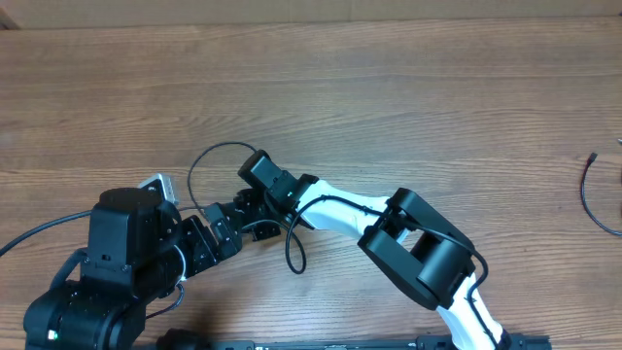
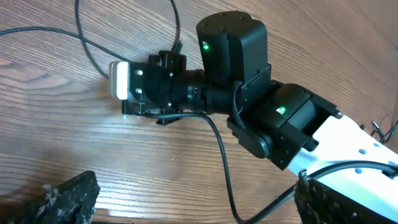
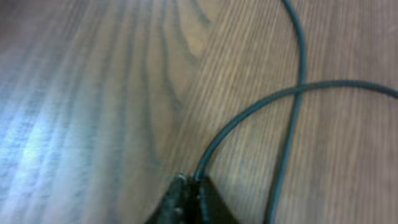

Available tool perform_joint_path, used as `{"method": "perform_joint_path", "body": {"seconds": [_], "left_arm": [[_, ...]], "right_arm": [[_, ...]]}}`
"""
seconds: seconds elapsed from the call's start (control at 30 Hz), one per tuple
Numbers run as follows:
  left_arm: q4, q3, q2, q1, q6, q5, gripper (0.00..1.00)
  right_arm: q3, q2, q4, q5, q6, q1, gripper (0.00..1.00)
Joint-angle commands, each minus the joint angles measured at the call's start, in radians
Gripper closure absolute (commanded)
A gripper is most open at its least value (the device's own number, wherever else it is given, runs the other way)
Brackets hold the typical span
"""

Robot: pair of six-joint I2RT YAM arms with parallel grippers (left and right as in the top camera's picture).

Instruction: Untangle cables

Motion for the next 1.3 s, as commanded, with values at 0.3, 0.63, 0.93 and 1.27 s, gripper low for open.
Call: {"method": "perform_joint_path", "body": {"seconds": [0.3, 0.63, 0.93, 1.27], "left_arm": [[-0.006, -0.003, -0.007, 0.000, 0.002, 0.013, 0.00], [-0.006, -0.003, -0.007, 0.000, 0.003, 0.038, 0.00], [0.003, -0.013, -0.006, 0.000, 0.080, -0.004, 0.00], [0.087, -0.182, 0.002, 0.000, 0.106, 0.025, 0.00]], "right_arm": [[0.061, 0.017, 0.148, 0.185, 0.201, -0.037, 0.96], [0.138, -0.075, 0.191, 0.188, 0.467, -0.212, 0.96], [0.138, -0.201, 0.144, 0.189, 0.546, -0.328, 0.96], [0.138, -0.270, -0.042, 0.127, 0.610, -0.383, 0.51]]}}
